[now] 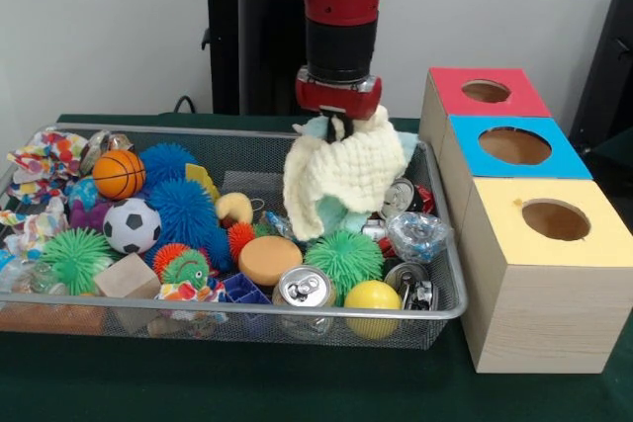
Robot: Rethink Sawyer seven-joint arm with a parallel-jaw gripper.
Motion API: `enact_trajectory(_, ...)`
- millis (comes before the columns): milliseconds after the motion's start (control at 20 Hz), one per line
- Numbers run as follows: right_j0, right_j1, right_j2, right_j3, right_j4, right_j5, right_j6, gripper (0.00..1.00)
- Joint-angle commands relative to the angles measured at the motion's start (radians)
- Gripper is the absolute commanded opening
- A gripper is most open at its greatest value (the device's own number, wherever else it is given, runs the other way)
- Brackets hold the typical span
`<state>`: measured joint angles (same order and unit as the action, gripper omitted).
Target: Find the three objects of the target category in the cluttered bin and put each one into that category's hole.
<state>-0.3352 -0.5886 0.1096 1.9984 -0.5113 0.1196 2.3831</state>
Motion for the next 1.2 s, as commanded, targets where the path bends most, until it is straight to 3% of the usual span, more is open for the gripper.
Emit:
enact_trajectory(50,0.071,0.114,0.105,0.046,0.062,-0.133,0.151,0.00)
enact_trajectory(550,0.162,0.161,-0.008,-0.039,0.064,-0.222,0.122,0.00)
enact_trajectory(1200,0.148,0.152,-0.010,-0.054,0.059,-0.188,0.083,0.00)
